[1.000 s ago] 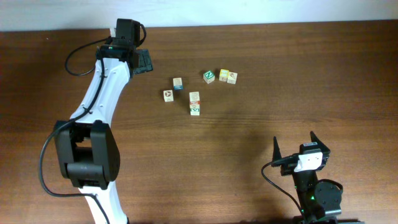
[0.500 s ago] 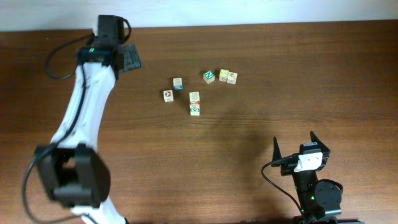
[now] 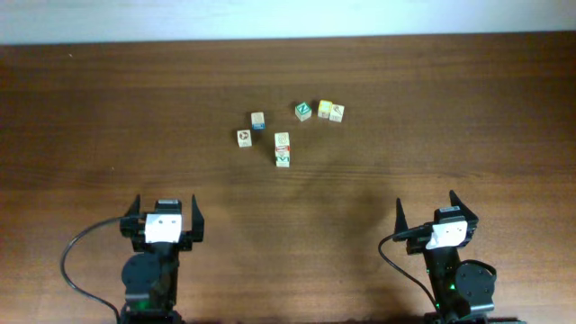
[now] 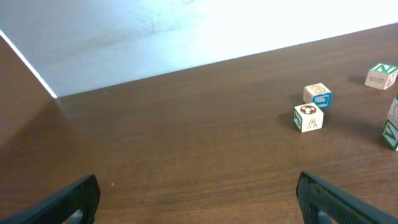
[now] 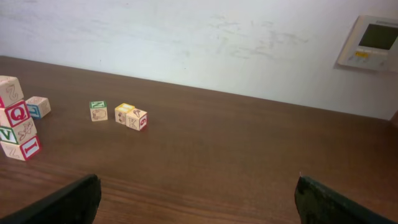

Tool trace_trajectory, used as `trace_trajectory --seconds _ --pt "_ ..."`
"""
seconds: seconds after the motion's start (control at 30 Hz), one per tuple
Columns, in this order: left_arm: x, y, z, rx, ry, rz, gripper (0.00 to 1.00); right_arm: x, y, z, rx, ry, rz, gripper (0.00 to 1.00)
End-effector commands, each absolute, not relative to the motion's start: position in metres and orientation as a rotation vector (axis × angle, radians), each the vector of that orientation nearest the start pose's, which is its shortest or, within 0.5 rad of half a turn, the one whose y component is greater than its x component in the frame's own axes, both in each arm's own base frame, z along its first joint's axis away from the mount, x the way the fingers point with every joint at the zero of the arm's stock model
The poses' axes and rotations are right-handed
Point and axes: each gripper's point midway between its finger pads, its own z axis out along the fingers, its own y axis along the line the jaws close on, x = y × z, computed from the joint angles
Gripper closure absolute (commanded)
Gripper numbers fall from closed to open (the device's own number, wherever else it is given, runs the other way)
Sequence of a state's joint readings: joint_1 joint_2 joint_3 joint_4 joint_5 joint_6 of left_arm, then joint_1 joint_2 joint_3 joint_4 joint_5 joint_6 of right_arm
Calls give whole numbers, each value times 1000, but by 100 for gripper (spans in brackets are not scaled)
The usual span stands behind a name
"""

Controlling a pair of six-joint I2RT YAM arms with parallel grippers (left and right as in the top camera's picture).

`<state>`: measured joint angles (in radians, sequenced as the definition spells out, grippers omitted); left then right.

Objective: Rotate 4 blocks

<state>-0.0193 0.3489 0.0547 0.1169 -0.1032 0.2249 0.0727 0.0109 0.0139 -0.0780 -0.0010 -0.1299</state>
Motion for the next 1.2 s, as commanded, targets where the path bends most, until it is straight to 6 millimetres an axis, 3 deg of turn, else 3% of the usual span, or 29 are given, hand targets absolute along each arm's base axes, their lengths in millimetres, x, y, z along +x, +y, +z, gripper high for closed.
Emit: trace_trajectory --seconds 0.0,0.13,0.27,1.17 --pt "260 13 135 167 1749 264 1 246 16 155 -148 1643 -40 2" --pt "250 18 129 167 1771 305 1 246 16 155 -148 1643 -40 1" --pt "245 18 161 143 1634 305 1 246 16 155 -148 1643 -40 1" --pt "245 18 160 143 1639 306 1 246 16 155 -148 1643 -40 1"
